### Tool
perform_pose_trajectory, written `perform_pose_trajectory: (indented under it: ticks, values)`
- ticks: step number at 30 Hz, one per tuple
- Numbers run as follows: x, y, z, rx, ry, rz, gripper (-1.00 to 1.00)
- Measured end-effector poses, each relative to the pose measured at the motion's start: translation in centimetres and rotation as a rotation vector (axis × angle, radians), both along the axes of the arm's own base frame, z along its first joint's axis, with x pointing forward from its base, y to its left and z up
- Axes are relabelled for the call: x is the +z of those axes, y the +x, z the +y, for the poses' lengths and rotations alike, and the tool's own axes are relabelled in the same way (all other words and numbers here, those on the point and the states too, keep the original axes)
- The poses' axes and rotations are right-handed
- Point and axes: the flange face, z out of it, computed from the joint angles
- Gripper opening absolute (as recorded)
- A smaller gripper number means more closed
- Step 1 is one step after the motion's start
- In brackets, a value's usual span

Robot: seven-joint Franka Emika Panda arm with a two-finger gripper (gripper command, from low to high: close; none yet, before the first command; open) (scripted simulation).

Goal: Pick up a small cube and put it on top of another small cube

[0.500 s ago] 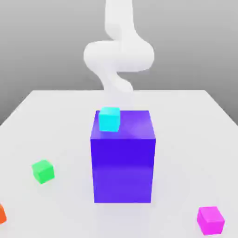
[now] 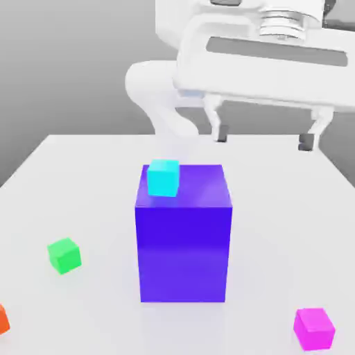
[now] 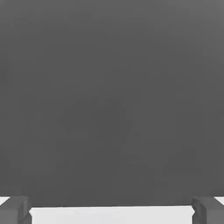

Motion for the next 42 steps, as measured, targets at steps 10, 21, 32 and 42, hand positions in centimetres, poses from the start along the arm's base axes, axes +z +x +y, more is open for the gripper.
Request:
perform_pose_trajectory:
  ticks: [10, 21, 32, 42]
  values:
    - [-16.9, -1.0, 7.3, 0.047, 0.037, 0.238, 0.0]
    - [-30.8, -4.0, 11.2, 0.069, 0.091, 0.363, -1.0]
    - [-24.9, -3.7, 9.4, 0.05, 0.085, 0.362, -1.0]
    - [-22.4, -6.1, -15.7, -0.252, 0.076, 0.372, -1.0]
